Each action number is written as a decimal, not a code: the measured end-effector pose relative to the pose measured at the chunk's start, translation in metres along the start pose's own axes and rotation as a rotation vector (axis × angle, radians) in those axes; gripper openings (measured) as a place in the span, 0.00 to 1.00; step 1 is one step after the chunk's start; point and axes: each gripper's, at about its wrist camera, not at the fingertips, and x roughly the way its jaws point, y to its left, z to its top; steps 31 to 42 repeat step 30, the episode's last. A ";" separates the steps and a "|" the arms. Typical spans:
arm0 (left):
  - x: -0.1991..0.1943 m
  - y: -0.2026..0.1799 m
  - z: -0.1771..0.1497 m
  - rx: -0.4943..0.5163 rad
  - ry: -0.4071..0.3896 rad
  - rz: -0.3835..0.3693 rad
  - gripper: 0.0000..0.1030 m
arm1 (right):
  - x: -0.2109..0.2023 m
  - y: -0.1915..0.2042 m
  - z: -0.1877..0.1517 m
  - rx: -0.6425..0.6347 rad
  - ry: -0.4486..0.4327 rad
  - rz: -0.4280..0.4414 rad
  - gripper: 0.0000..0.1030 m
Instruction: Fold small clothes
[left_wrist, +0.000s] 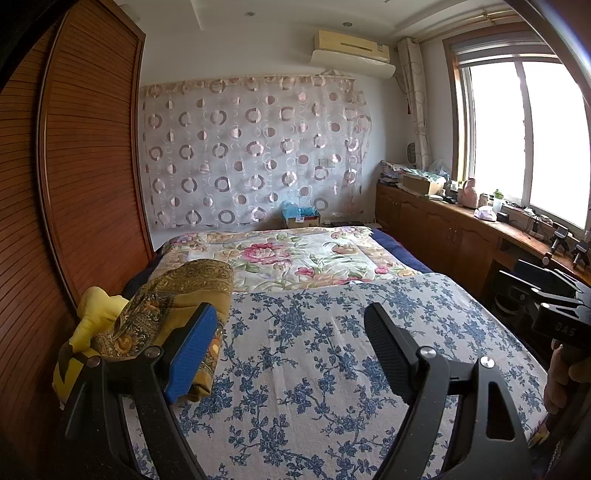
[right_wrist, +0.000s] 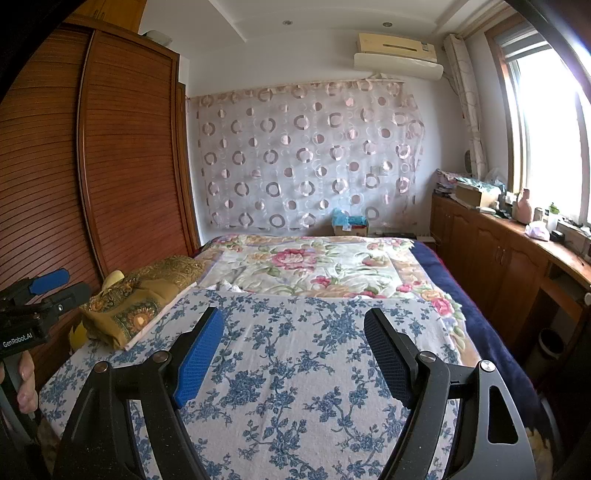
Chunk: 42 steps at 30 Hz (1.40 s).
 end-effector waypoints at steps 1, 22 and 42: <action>0.000 0.000 0.000 0.000 -0.001 -0.001 0.80 | 0.000 0.000 -0.001 0.000 0.000 0.001 0.78; 0.000 0.000 -0.001 -0.001 0.000 -0.001 0.80 | 0.000 -0.002 0.001 0.003 0.000 0.003 0.78; 0.000 0.000 -0.002 -0.002 0.000 -0.002 0.80 | 0.000 -0.001 0.001 0.004 0.001 0.002 0.78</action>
